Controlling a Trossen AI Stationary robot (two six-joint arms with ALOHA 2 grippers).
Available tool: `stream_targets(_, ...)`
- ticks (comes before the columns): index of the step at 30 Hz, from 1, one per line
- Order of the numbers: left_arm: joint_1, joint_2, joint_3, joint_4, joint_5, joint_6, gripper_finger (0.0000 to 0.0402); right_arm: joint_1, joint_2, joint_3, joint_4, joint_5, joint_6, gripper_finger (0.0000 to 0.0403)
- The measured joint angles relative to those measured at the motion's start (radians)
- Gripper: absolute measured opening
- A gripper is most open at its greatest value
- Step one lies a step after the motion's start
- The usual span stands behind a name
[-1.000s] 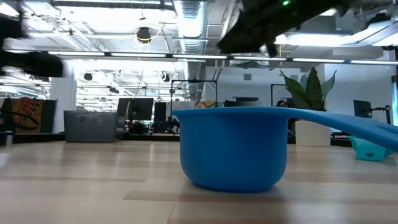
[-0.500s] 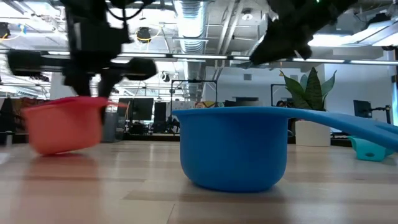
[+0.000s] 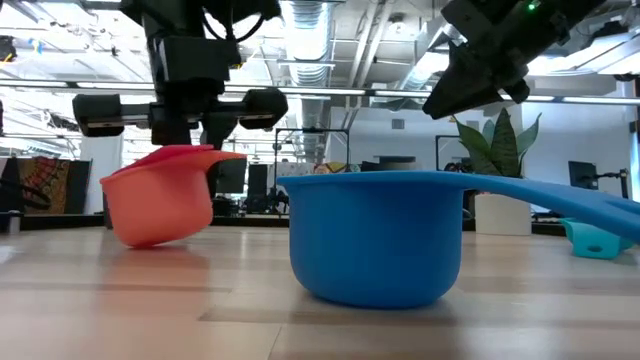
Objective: Nest measuring cups in basket
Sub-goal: Move the stacked measuring cups to the center of the table
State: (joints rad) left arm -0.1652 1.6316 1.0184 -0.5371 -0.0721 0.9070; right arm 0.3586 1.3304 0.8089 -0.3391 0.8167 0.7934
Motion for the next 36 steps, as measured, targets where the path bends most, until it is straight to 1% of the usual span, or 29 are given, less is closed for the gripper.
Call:
stream_targets(5,0.004,0.027,0.003,0.032,0.003,-0.010,0.0012,-0.001,0.000,0.000,0.042,0.000,-0.011,0.0124)
stream_targets(8,0.015,0.043,0.004,0.088,0.008,-0.105,0.0012,-0.001,0.000,0.000,0.041,0.000,-0.012,0.0124)
stream_targets(10,0.026,0.051,0.009,0.096,0.022,-0.164,0.0012,-0.001,0.000,0.000,0.042,0.000,-0.012,0.0124)
stream_targets(12,0.032,0.055,0.035,0.046,0.044,-0.200,0.0012,-0.001,0.000,0.000,0.043,0.001,-0.012,0.0124)
stream_targets(15,0.030,0.057,0.078,-0.038,0.042,-0.208,0.0010,-0.001,0.000,0.000,0.045,0.000,-0.012,0.0124)
stream_targets(18,0.026,0.057,0.105,-0.073,0.045,-0.193,0.0007,-0.008,0.000,0.000,0.056,-0.002,-0.013,0.0124)
stream_targets(22,0.024,0.065,0.107,-0.091,0.049,-0.207,0.0008,-0.007,0.007,0.000,0.085,-0.004,-0.015,0.0124)
stream_targets(26,0.024,0.074,0.106,-0.112,0.050,-0.274,0.0024,-0.006,0.045,0.000,0.106,-0.006,-0.016,0.0129)
stream_targets(29,0.023,0.074,0.106,-0.110,0.061,-0.303,0.0040,-0.009,0.097,-0.001,0.129,-0.009,-0.016,0.0141)
stream_targets(33,0.019,0.071,0.106,-0.112,0.050,-0.327,0.0065,-0.021,0.169,0.000,0.215,-0.015,-0.021,0.0167)
stream_targets(36,0.019,0.071,0.107,-0.131,0.041,-0.337,0.0087,-0.026,0.222,0.000,0.330,-0.028,-0.046,0.0186)
